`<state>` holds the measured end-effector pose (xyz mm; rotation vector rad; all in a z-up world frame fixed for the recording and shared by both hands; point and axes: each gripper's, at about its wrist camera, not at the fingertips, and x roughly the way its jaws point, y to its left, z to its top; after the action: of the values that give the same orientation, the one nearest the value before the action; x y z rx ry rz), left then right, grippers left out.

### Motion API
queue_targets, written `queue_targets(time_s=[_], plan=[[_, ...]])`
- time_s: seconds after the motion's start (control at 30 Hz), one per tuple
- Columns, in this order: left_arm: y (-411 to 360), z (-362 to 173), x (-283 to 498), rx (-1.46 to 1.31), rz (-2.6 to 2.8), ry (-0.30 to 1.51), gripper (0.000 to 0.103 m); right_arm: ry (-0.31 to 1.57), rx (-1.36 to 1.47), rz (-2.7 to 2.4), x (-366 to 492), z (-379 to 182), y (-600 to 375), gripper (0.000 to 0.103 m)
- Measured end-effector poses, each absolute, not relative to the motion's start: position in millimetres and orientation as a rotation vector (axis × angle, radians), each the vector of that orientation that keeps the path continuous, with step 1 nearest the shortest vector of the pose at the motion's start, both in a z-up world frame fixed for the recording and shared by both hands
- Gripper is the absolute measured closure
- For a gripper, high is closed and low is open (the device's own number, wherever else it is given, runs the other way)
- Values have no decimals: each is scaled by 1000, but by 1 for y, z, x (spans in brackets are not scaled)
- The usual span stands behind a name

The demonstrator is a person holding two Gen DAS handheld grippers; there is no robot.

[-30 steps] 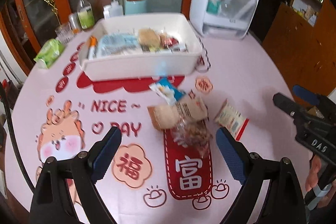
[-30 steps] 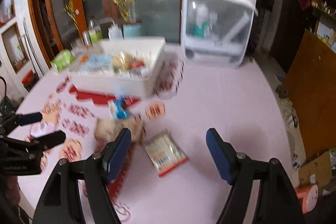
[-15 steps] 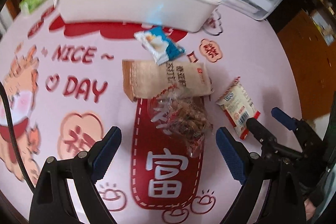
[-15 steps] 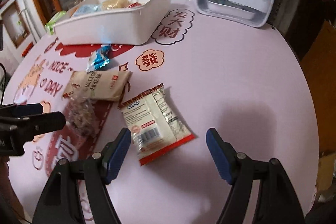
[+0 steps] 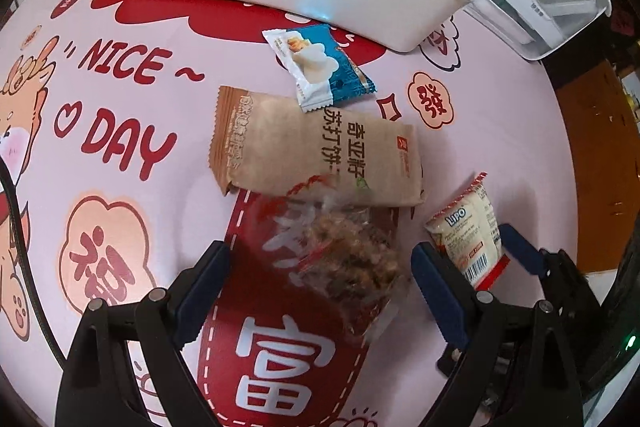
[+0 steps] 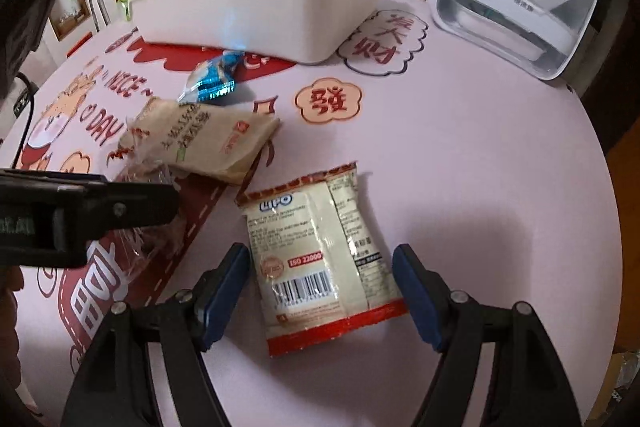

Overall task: Organize snacks
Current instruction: 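Grasp the clear nut bag with the left tool while the right grasps the LIPO packet, then lift the nut bag with the left tool while the right lifts the LIPO packet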

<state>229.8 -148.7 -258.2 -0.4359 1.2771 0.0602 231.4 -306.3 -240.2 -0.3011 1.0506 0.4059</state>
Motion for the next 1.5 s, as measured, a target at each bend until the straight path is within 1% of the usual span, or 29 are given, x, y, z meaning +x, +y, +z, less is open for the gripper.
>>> queue_targets(time_s=[0.1,0.17,0.2,0.27,0.3,0.33,0.37,0.4,0.63,0.73,1.0,1.27,1.5], plan=[[-155,-259,236,-413,79,1276,12,1057,-270,405,232,-241,-310,29],[-160,-259,238,-391,97,1274,12,1051,-272,406,231,-240,-310,35],[-163,-260,241,-380,101,1274,12,1049,-273,405,230,-240,-310,36],[-170,-260,243,-349,114,1271,17,1050,-271,400,228,-239,-310,40],[-174,-258,243,-329,99,1257,31,1050,-265,395,228,-239,-310,41],[-178,-256,243,-318,82,1248,42,1052,-257,394,227,-238,-310,44],[-180,-254,244,-321,64,1243,47,1053,-252,393,226,-238,-310,46],[-182,-253,245,-326,40,1249,48,1056,-246,390,226,-238,-310,46],[-181,-252,234,-308,-2,1258,50,1077,-236,402,213,-235,-306,49],[-177,-248,224,-282,-14,1260,50,1084,-227,407,206,-233,-304,52],[-162,-224,204,-239,-28,1212,50,1089,-204,414,191,-224,-296,52],[-148,-199,195,-204,-34,1160,50,1035,-192,428,183,-194,-277,52],[-119,-174,191,-166,-20,1111,50,968,-161,431,188,-164,-253,52]])
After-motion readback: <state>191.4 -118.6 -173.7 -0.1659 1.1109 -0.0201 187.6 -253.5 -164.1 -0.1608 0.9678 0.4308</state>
